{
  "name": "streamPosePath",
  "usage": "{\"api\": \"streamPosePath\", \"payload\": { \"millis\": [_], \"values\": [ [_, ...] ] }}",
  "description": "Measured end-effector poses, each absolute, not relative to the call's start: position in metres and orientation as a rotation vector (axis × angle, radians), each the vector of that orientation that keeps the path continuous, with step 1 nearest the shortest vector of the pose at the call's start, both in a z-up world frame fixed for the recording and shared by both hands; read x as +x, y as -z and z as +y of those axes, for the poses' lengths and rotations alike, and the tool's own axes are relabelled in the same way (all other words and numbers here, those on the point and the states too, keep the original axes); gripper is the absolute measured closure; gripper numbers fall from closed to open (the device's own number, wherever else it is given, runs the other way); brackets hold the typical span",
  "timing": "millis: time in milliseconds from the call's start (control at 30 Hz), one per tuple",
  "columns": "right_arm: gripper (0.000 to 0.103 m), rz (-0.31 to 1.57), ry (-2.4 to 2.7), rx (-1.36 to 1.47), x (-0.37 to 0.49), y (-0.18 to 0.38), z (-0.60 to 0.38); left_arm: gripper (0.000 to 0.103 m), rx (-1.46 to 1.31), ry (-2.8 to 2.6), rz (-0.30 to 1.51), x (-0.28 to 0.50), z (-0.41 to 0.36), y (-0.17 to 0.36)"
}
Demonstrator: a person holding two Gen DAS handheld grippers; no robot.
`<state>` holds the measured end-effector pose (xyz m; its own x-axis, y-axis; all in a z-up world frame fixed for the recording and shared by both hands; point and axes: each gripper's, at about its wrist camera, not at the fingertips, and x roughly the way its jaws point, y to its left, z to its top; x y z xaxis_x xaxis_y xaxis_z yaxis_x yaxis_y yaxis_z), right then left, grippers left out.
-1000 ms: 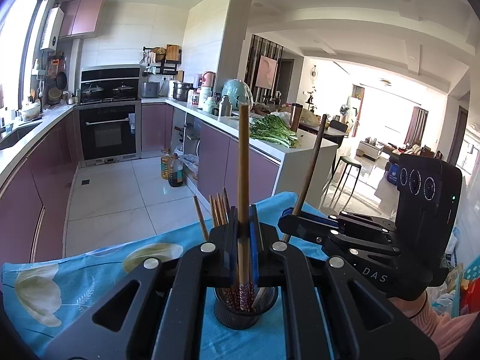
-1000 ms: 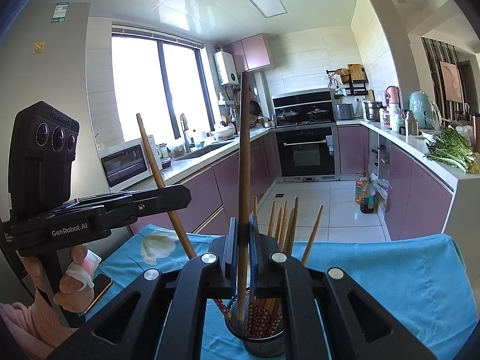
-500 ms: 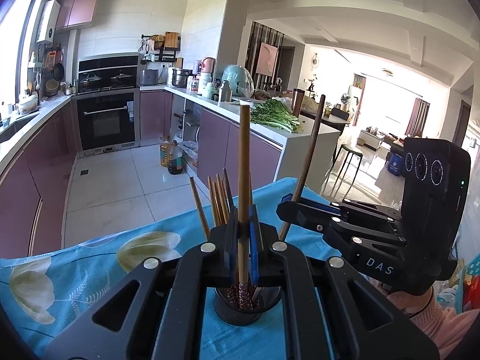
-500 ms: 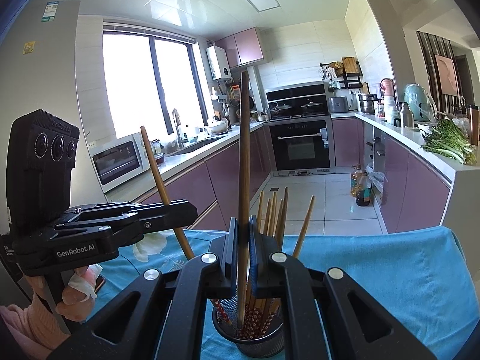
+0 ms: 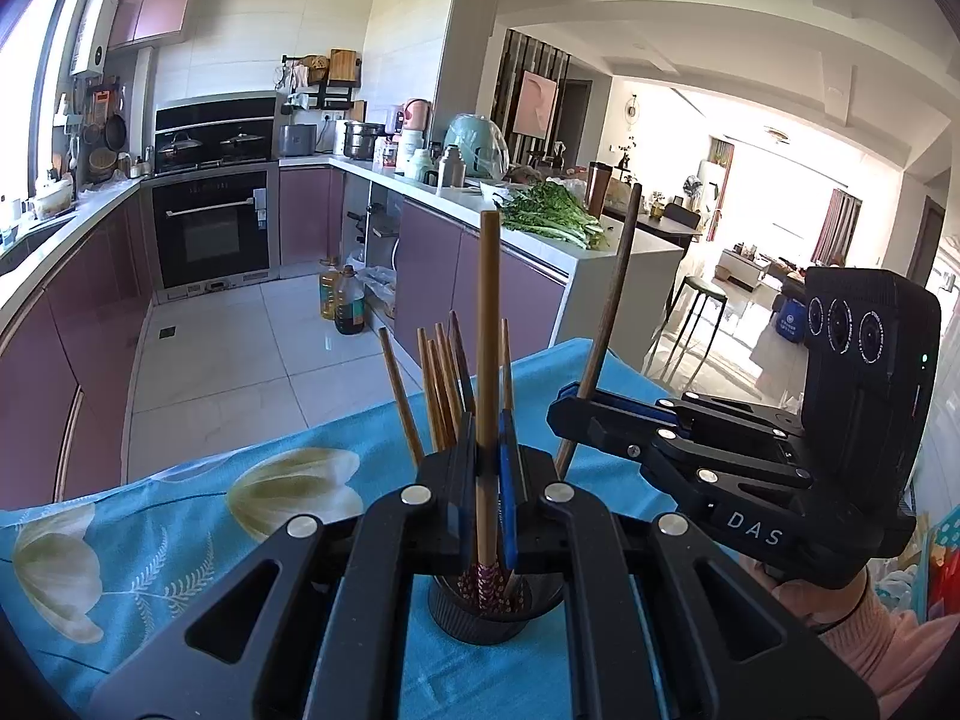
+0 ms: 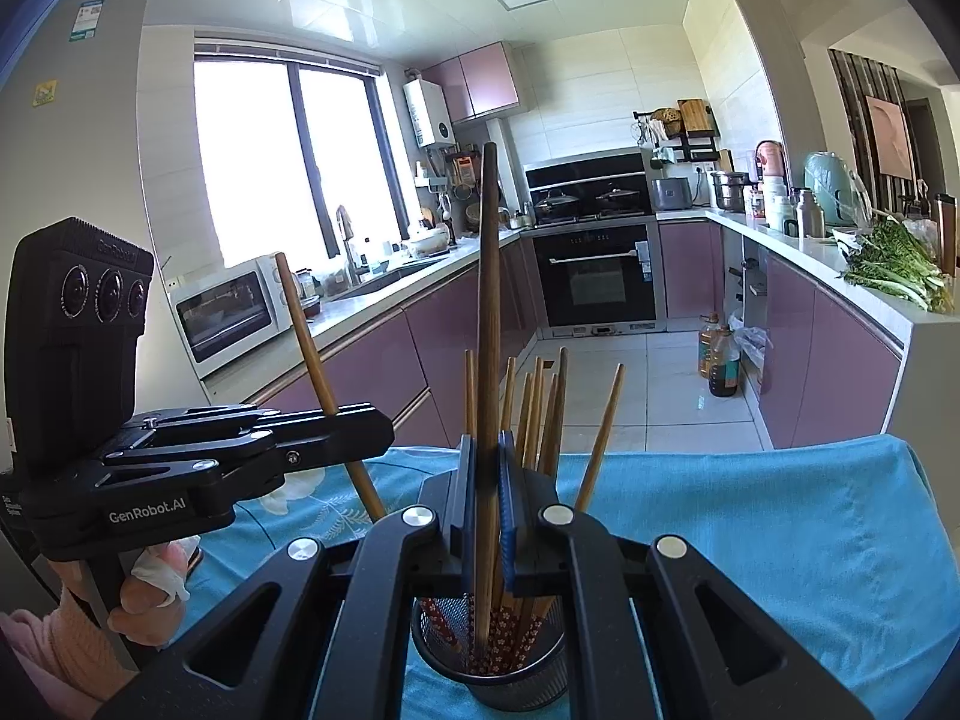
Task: Organize utensils
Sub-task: 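Lower both held chopsticks into the mesh cup among the others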
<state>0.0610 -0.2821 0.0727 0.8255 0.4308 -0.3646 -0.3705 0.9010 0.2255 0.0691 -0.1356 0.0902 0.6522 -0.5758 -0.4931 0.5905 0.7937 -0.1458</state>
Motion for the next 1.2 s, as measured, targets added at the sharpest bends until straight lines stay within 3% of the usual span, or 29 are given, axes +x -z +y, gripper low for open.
{"api": "streamPosePath", "payload": {
  "millis": [1200],
  "values": [
    [0.097, 0.526, -0.417, 0.159, 0.085, -0.04, -0.281, 0.095, 0.07, 0.674, 0.684, 0.102, -0.162, -0.059]
  ]
}}
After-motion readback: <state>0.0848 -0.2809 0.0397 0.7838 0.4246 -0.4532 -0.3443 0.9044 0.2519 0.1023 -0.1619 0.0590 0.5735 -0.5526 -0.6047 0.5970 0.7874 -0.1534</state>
